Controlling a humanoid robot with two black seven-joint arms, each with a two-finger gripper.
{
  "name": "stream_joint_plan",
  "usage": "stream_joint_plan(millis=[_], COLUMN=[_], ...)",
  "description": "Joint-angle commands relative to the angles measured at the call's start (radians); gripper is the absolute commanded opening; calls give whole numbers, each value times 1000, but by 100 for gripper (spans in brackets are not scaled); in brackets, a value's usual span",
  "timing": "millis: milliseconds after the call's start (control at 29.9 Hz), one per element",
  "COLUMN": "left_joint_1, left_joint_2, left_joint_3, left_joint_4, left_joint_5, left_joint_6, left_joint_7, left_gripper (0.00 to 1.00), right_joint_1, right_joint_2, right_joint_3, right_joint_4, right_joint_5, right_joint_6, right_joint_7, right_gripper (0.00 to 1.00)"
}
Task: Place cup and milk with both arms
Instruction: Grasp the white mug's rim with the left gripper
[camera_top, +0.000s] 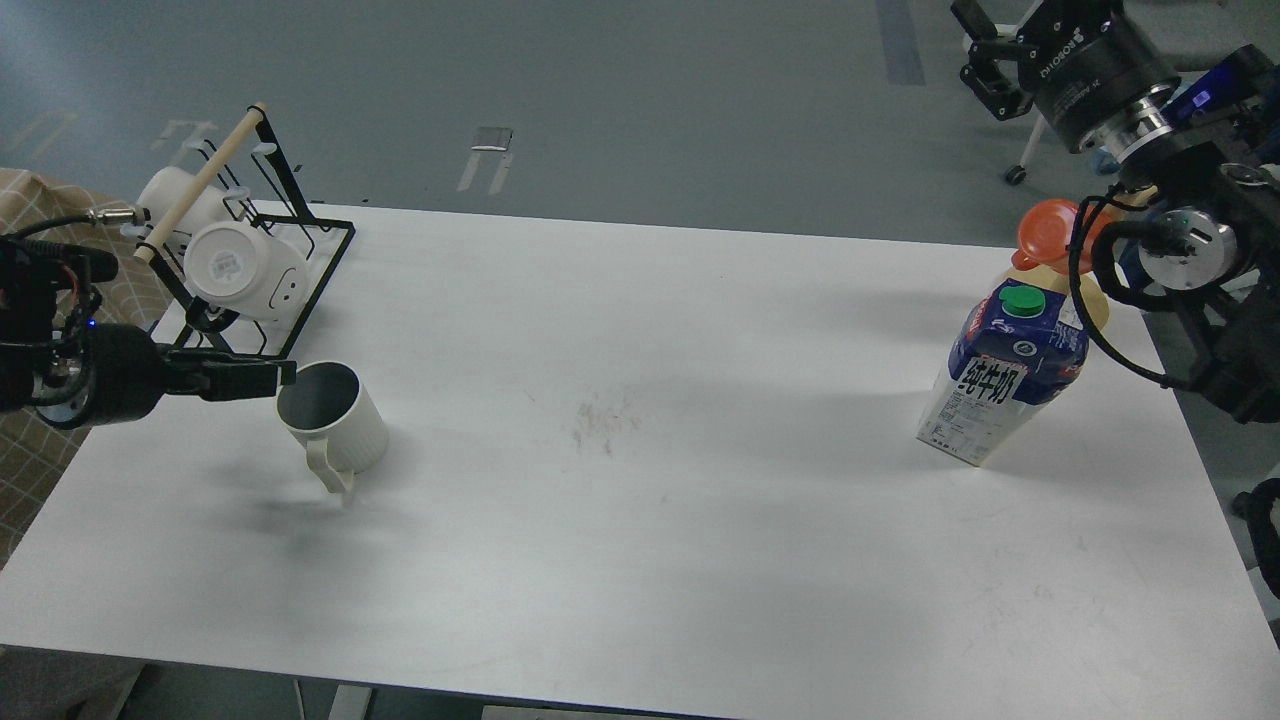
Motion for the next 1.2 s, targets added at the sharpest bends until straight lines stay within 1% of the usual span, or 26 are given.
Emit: stream_joint_plan(millis=[0,301,534,835,935,1035,1102,1169], left_joint_1=[1,0,1,1,1,3,6,7], left_joint_2=[-8,-79,-105,-114,-123,-128,-128,-131], left_joint_3=[23,9,21,24,26,29,35,41], left_joint_4=[0,59,105,123,123,123,123,123], left_joint_5=[-6,-38,-38,-46,-46,-41,-38,-38], left_joint_6=[0,0,0,0,0,0,0,0], left_joint_7=[-1,0,2,0,0,2,2,2], left_gripper=[98,98,98,95,92,85,84,77], right_joint_1=[-2,-4,-7,-10,-18,-18,-18,-18], right_joint_2=[2,0,0,-8,-8,-14,-14,-14], right_joint_3=[0,0,0,0,0,0,0,0], right_joint_4=[0,0,0,2,2,0,2,2], right_joint_5=[0,0,0,0,0,0,0,0], right_joint_6=[0,0,0,0,0,0,0,0], right_joint_7=[0,0,0,0,0,0,0,0], right_gripper=[100,100,100,100,100,100,100,100])
